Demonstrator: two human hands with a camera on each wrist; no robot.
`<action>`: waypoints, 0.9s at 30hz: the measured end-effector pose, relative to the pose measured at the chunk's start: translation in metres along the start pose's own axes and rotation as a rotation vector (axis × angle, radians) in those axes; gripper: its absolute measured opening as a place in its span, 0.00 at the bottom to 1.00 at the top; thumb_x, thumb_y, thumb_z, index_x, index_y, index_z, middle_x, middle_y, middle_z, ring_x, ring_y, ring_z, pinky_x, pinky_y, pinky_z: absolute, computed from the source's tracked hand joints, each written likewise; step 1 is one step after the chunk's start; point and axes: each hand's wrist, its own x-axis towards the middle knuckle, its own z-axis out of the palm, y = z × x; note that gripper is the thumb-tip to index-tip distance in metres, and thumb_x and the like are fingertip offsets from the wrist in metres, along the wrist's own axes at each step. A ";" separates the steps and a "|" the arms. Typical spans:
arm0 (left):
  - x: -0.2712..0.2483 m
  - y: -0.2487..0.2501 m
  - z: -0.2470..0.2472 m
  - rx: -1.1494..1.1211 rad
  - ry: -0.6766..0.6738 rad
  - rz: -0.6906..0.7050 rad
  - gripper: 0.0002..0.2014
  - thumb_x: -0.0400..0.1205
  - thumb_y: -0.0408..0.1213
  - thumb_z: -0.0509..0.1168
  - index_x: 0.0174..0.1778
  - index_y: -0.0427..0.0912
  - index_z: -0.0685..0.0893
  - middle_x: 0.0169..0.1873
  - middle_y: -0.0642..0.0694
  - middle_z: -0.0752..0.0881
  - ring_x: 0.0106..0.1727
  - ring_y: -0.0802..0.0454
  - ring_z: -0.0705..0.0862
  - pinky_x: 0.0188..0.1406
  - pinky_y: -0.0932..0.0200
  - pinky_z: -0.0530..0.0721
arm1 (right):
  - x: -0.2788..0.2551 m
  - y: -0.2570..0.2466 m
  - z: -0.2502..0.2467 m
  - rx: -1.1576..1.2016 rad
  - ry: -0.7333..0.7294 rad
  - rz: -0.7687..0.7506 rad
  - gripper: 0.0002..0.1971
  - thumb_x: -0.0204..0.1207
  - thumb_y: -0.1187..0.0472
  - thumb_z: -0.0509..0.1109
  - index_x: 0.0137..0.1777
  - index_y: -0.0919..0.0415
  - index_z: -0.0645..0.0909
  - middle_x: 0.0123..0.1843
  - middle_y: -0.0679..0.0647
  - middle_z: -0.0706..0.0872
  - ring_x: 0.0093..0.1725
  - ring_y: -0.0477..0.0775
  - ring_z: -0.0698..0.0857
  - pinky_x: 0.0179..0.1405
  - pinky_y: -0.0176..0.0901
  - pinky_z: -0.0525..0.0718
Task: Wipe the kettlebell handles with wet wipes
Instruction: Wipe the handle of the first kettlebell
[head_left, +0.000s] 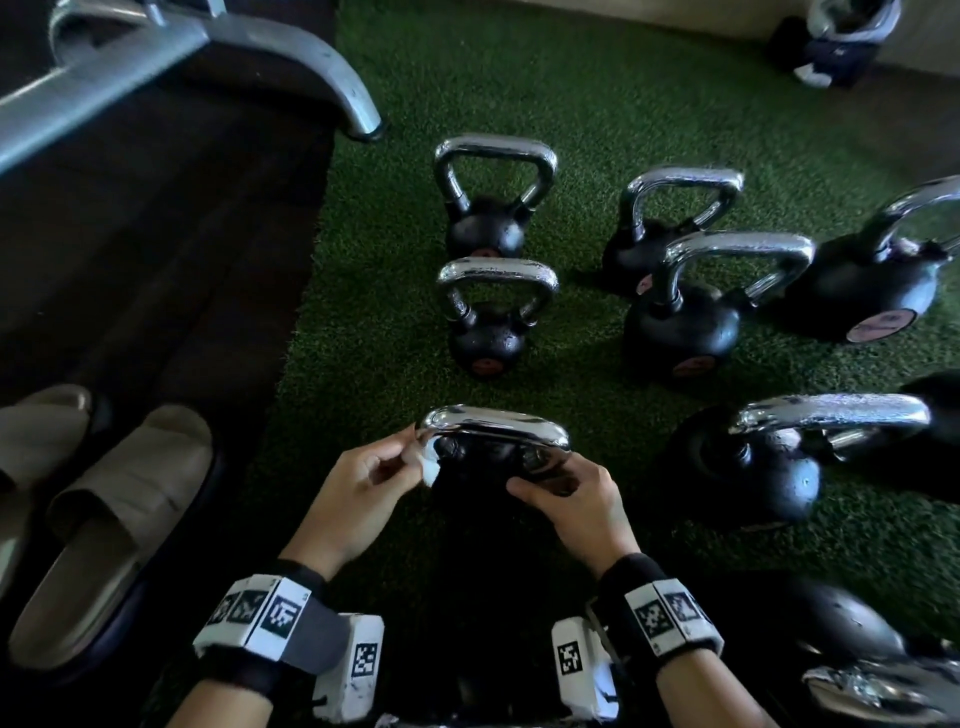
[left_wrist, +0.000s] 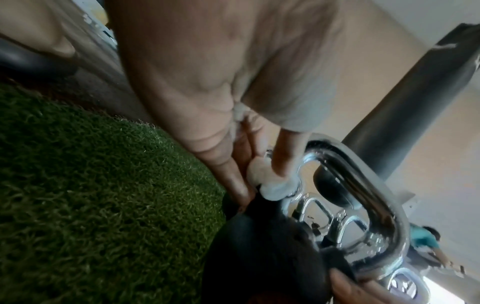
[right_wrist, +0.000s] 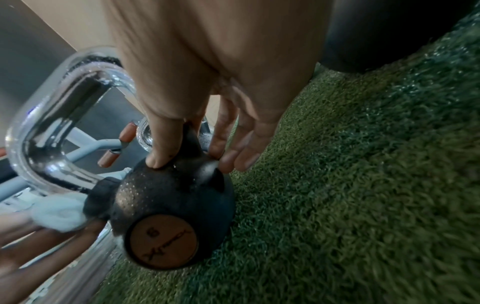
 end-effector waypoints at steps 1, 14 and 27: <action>-0.002 0.002 -0.001 -0.004 -0.015 0.009 0.06 0.85 0.31 0.71 0.53 0.35 0.92 0.60 0.51 0.92 0.68 0.59 0.86 0.71 0.62 0.80 | -0.001 -0.002 -0.001 -0.008 0.005 -0.005 0.14 0.63 0.51 0.90 0.47 0.48 0.93 0.47 0.46 0.95 0.46 0.39 0.92 0.50 0.34 0.88; 0.054 0.029 0.041 0.477 0.245 0.183 0.06 0.83 0.45 0.74 0.44 0.48 0.94 0.31 0.57 0.89 0.38 0.62 0.88 0.40 0.66 0.77 | -0.027 0.008 0.000 -0.310 -0.242 -0.321 0.08 0.66 0.61 0.84 0.43 0.48 0.95 0.48 0.34 0.91 0.50 0.37 0.89 0.54 0.29 0.81; 0.072 0.043 0.032 0.432 0.027 -0.086 0.07 0.83 0.41 0.74 0.54 0.50 0.96 0.51 0.62 0.94 0.56 0.64 0.90 0.54 0.75 0.79 | 0.028 -0.002 0.014 -0.103 -0.304 -0.002 0.45 0.61 0.29 0.84 0.80 0.40 0.79 0.72 0.36 0.84 0.72 0.40 0.83 0.77 0.52 0.82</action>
